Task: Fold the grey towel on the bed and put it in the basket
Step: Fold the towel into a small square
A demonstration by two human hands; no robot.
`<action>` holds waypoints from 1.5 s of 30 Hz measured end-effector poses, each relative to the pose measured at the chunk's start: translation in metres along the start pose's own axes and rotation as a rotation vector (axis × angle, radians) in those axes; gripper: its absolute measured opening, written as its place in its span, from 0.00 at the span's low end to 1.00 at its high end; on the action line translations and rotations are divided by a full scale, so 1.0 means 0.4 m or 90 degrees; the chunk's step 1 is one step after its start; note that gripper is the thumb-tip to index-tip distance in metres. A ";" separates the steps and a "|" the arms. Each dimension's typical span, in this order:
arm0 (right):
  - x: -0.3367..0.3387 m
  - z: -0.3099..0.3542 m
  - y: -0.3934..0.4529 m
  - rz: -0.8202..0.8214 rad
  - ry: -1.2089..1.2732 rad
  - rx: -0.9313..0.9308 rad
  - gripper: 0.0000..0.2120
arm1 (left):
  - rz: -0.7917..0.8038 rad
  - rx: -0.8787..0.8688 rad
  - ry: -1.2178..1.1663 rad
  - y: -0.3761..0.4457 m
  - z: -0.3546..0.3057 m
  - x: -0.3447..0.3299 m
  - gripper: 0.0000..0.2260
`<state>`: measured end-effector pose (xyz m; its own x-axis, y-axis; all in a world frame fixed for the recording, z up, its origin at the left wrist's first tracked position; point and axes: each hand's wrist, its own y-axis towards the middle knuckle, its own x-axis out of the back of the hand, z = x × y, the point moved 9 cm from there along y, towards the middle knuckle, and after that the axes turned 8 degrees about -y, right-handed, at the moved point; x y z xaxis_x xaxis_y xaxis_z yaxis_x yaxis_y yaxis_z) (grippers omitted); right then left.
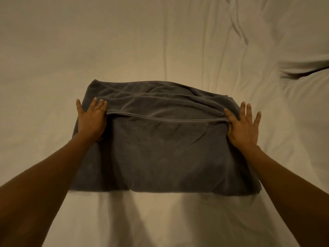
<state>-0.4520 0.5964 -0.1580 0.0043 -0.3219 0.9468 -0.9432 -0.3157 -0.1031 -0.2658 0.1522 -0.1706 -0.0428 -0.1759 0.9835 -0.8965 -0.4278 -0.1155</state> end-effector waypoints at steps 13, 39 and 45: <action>0.091 0.008 0.294 -0.060 -0.004 -0.031 0.29 | -0.115 0.001 0.013 0.316 -0.049 0.125 0.17; -0.133 0.254 0.127 0.037 0.069 0.071 0.28 | 0.088 -0.037 -0.117 0.093 -0.120 -0.237 0.30; -0.164 0.234 -0.096 0.056 0.130 0.102 0.32 | 0.145 -0.047 -0.162 -0.102 -0.110 -0.243 0.36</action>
<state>-0.3852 0.5461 -0.2449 -0.1583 -0.1727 0.9722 -0.8724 -0.4367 -0.2196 -0.2444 0.2257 -0.2553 -0.1427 -0.4790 0.8662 -0.9065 -0.2880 -0.3086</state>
